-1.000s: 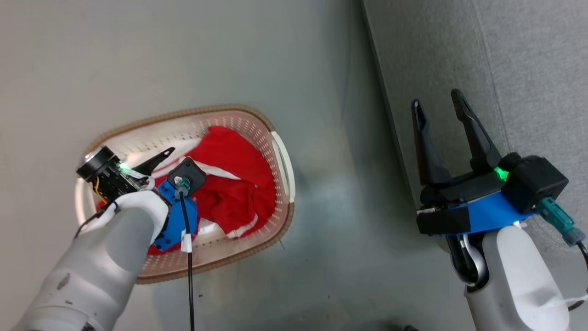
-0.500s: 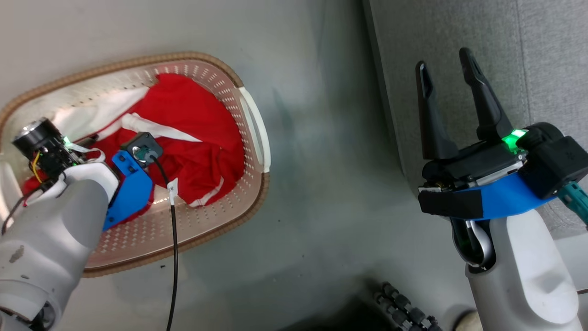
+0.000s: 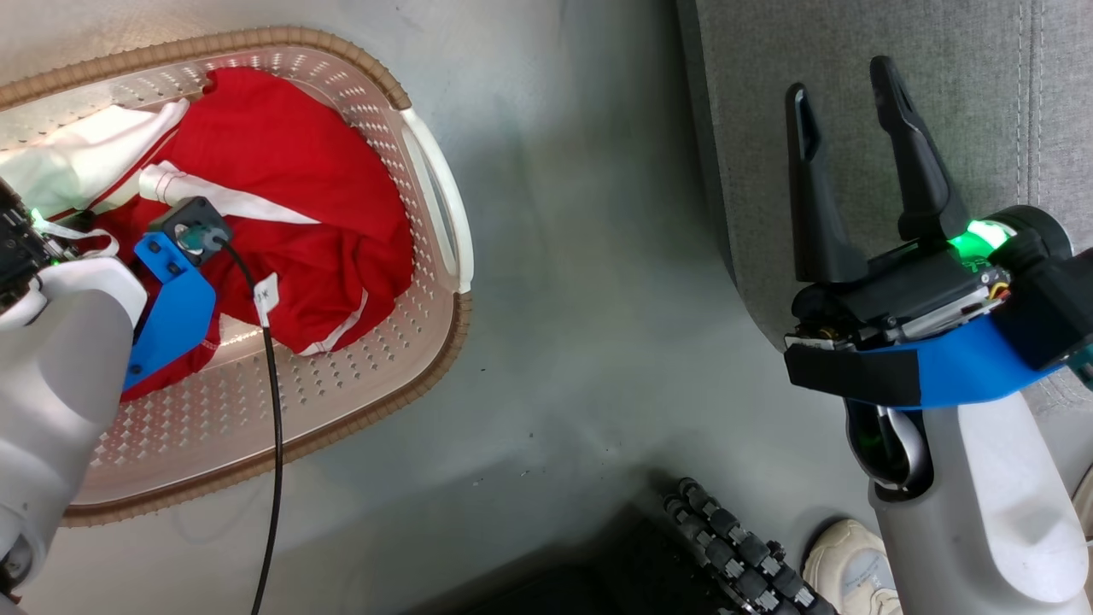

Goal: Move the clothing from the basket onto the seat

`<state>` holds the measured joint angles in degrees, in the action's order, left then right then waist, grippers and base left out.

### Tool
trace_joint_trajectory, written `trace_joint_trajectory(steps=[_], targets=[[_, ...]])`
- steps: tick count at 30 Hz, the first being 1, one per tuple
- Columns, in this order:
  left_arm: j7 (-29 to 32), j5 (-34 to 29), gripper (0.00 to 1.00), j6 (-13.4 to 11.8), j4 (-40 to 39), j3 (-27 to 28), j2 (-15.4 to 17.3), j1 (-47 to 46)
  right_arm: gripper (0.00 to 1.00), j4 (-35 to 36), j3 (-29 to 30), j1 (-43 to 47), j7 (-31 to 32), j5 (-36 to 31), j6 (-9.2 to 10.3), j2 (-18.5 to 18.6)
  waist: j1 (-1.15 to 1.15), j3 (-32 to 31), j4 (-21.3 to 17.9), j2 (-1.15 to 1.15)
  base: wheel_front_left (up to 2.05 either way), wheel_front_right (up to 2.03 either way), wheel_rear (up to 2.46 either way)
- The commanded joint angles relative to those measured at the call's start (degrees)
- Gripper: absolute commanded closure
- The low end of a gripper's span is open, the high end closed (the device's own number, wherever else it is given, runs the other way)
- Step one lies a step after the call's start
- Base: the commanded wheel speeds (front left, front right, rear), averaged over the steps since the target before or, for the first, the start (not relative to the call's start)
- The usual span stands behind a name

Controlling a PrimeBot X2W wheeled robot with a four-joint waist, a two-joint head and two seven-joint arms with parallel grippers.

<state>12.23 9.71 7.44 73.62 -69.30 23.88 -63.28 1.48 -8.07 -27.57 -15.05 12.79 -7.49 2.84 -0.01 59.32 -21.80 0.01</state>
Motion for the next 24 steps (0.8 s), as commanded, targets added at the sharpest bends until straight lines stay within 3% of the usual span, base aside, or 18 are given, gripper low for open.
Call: trace_joint_trajectory(steps=[1, 10, 24], targets=[[0.9, 0.8, 1.0, -0.1, 0.3, -0.8, -0.2, 0.3, 0.0, 0.3, 0.1, -0.6, -0.2, 0.2, -0.01, 0.1, 0.01, 0.2, 0.0, -0.01, 0.0, 0.0, 0.0], [0.4, 3.1, 1.0, 0.0, -1.6, -2.8, -2.6, 0.2, 0.0, -0.2, 1.1, -0.5, -0.2, -0.9, -0.01, 0.1, 0.01, -1.9, 1.7, -0.01, 0.0, 0.0, 0.0], [-10.9, 9.7, 1.0, -1.5, -2.8, 0.8, -11.1, 2.6, 0.0, -1.9, 3.8, 2.0, -0.2, -6.1, -0.01, 0.1, 0.01, -12.6, 10.5, -0.01, 0.0, 0.0, 0.0]])
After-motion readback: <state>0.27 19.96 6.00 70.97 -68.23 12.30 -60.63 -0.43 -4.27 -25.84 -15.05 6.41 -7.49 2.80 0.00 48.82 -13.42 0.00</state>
